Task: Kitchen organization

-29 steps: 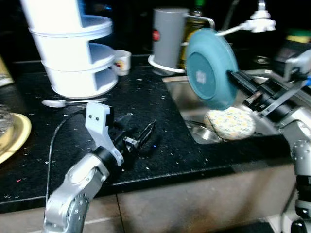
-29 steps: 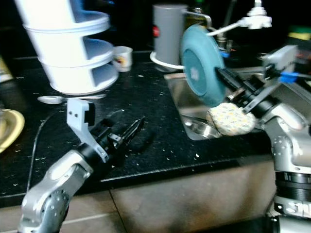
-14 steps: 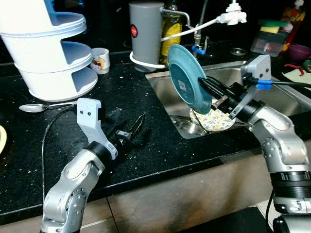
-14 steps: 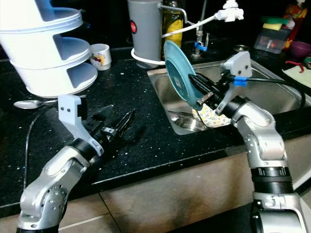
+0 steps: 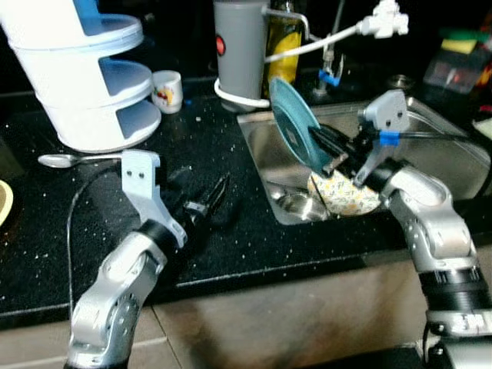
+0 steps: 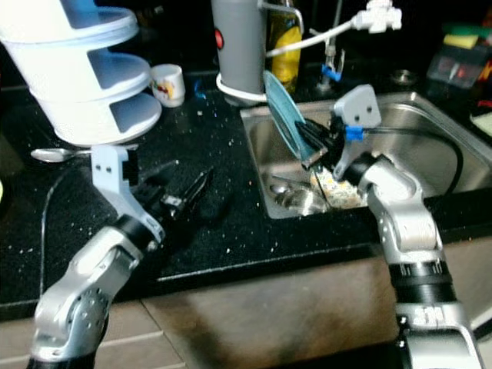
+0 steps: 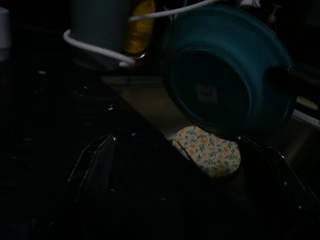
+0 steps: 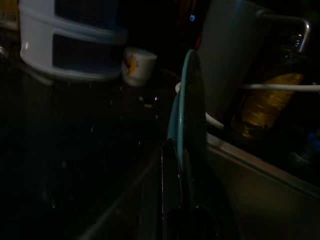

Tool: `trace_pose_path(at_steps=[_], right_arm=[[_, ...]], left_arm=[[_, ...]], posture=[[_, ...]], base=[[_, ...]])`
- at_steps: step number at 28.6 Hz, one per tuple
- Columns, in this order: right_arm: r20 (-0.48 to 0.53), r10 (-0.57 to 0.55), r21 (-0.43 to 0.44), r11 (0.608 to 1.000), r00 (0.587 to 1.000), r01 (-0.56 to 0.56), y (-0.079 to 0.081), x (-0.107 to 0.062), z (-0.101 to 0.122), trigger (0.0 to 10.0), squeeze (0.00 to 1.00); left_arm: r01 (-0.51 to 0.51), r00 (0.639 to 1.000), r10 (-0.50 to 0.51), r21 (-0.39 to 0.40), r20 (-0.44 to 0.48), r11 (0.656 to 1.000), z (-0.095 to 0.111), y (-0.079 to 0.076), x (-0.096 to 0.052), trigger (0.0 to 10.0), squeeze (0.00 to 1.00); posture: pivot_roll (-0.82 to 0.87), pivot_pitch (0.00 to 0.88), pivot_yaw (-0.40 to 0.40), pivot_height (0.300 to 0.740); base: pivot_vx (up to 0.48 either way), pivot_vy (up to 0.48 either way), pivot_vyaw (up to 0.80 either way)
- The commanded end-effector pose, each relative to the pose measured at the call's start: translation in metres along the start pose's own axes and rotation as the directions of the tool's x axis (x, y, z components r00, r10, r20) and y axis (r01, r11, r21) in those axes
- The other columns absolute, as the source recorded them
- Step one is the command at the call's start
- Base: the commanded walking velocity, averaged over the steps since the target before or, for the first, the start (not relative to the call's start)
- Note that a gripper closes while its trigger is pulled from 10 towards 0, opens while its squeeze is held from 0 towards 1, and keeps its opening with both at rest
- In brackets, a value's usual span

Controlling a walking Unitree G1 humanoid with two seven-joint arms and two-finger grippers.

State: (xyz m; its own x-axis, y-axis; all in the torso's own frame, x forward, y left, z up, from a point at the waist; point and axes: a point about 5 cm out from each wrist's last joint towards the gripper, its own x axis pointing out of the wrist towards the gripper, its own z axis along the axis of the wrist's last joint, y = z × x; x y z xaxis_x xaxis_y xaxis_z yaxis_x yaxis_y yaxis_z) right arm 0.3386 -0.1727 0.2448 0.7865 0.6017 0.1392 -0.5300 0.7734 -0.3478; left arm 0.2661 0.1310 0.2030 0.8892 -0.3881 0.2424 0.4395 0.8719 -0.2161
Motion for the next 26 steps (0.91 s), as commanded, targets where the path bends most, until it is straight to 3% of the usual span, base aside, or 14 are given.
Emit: trace_pose_path(at_steps=[1,11,26], right_arm=[[-0.029,-0.009,-0.045,0.999,1.0,0.007,-0.001,-0.002,-0.005,10.0,0.0],[-0.074,-0.012,-0.101,0.995,0.997,0.005,0.0,0.0,-0.013,10.0,0.0],[-0.076,0.012,-0.128,0.992,0.997,-0.021,0.02,0.02,-0.019,10.0,0.0]], left_arm=[[-0.008,1.0,0.008,0.002,-0.01,1.0,-0.002,0.001,0.0,10.0,0.0],[-0.017,1.0,0.017,0.003,-0.009,1.0,-0.002,0.002,-0.001,10.0,0.0],[-0.036,0.999,0.036,-0.005,0.005,0.999,-0.001,0.003,0.002,10.0,0.0]], posture=[[0.02,0.0,-0.018,0.74],[0.03,0.0,-0.021,0.74],[0.03,0.0,-0.016,0.74]], base=[[0.0,-0.364,0.0],[0.0,-0.355,0.0],[0.0,0.0,0.0]])
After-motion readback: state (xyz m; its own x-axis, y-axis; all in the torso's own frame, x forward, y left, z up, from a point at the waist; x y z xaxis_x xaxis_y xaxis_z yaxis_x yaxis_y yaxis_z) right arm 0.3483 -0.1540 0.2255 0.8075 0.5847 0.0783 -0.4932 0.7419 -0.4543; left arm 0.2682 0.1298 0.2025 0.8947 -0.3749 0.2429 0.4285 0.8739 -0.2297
